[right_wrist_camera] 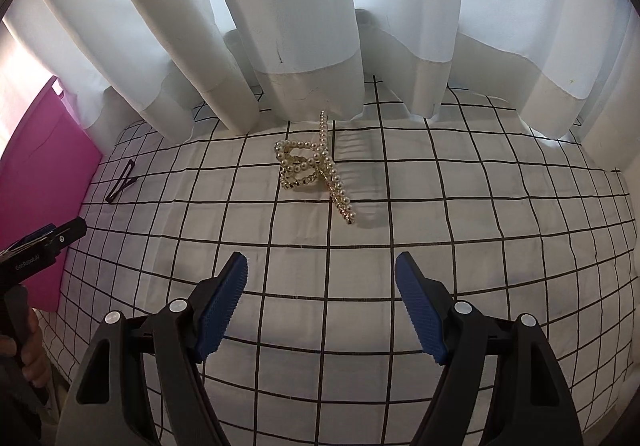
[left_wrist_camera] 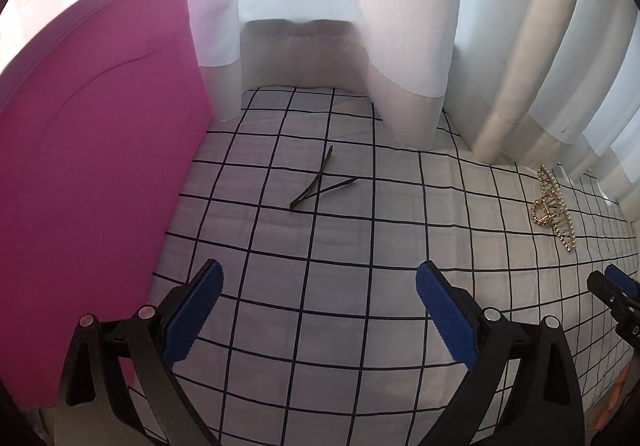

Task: Organize jewelry
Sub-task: 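Move both tools back over the black hairpin and pearl clip, then grasp the black hairpin with the left gripper while the right gripper grasps the pearl clip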

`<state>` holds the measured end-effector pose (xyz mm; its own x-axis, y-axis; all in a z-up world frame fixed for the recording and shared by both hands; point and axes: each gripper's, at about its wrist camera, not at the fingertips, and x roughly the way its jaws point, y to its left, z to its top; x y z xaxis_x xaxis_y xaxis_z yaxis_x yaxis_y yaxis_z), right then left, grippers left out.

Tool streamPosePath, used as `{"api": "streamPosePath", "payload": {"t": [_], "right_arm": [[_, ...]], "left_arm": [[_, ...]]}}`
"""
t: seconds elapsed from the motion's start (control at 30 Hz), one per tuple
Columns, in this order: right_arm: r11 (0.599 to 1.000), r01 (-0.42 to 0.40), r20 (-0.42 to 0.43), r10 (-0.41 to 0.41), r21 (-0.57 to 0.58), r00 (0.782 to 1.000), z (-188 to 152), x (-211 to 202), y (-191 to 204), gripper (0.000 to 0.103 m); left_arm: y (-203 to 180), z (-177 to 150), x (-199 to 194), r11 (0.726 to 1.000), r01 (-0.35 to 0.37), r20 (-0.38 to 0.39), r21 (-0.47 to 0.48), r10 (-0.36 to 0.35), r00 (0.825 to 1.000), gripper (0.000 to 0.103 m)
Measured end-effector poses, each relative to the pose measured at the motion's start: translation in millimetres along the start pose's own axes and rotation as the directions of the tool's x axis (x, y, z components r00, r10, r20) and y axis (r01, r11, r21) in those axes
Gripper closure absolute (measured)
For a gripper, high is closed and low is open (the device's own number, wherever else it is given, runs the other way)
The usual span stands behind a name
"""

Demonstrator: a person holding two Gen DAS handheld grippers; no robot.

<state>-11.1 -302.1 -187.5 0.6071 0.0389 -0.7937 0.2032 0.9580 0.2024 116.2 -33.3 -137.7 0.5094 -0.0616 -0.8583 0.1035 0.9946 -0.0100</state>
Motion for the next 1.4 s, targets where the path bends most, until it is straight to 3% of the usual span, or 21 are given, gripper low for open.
{"api": "streamPosePath", "payload": {"t": [0.2, 0.57, 1.03, 1.27, 1.4], "right_arm": [[1.0, -0.004, -0.009, 0.004, -0.018, 1.0, 15, 25, 3, 0.03], [0.998, 0.027, -0.015, -0.028, -0.056, 1.0, 34, 61, 10, 0.03], [0.997, 0.055, -0.023, -0.056, -0.063, 0.998, 57, 93, 10, 0.03], [0.988, 0.12, 0.01, -0.119, -0.103, 0.993, 73, 110, 23, 0.03], [0.988, 0.118, 0.038, -0.115, -0.1, 0.993, 75, 116, 30, 0.03]], "left_arm": [[5, 13, 27, 0.999, -0.037, 0.001, -0.007, 0.037, 0.999, 0.008], [9, 30, 75, 0.999, -0.042, -0.021, -0.015, 0.042, 0.999, 0.008], [5, 42, 92, 1.0, -0.004, 0.016, 0.015, 0.003, 1.0, 0.006], [9, 48, 96, 1.0, -0.003, 0.053, 0.023, 0.002, 0.999, 0.006], [7, 51, 98, 1.0, -0.004, 0.079, 0.021, 0.002, 0.997, 0.006]]}}
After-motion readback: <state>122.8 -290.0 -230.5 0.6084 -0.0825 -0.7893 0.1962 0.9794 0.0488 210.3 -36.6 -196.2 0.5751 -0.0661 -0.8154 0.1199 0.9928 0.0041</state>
